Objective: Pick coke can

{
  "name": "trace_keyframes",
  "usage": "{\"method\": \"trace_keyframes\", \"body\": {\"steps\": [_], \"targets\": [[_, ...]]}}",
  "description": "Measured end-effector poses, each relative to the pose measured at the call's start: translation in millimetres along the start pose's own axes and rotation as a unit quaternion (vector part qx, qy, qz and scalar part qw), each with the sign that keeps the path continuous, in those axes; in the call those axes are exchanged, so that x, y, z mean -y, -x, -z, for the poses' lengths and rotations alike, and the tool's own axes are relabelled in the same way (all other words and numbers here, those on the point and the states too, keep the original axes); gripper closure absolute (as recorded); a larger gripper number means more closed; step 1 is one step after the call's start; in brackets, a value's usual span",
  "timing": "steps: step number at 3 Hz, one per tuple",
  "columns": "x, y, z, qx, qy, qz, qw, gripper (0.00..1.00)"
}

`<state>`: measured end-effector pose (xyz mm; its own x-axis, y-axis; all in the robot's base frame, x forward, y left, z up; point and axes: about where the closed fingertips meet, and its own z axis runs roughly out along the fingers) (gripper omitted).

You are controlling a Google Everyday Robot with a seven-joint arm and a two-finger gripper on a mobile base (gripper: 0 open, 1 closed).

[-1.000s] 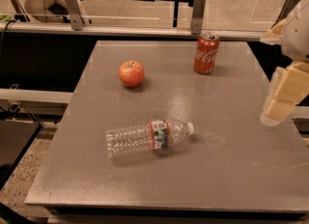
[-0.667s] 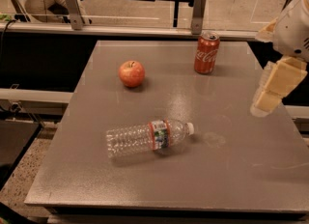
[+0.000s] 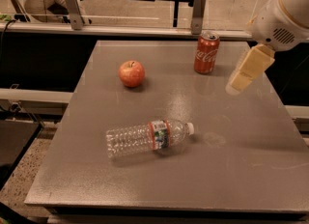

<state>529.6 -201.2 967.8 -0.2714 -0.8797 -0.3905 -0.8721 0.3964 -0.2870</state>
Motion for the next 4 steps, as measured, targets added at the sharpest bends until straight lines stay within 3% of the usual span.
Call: {"method": "trace_keyframes", "body": {"steps": [1, 2, 4], "targets": [[32, 9, -21, 0.029, -0.015, -0.037, 0.9988, 0.0], [63, 15, -42, 0.061, -0.026, -0.074, 0.995, 0.0], [109, 24, -80, 0.108, -0.028, -0.115, 0.9871, 0.0]]}}
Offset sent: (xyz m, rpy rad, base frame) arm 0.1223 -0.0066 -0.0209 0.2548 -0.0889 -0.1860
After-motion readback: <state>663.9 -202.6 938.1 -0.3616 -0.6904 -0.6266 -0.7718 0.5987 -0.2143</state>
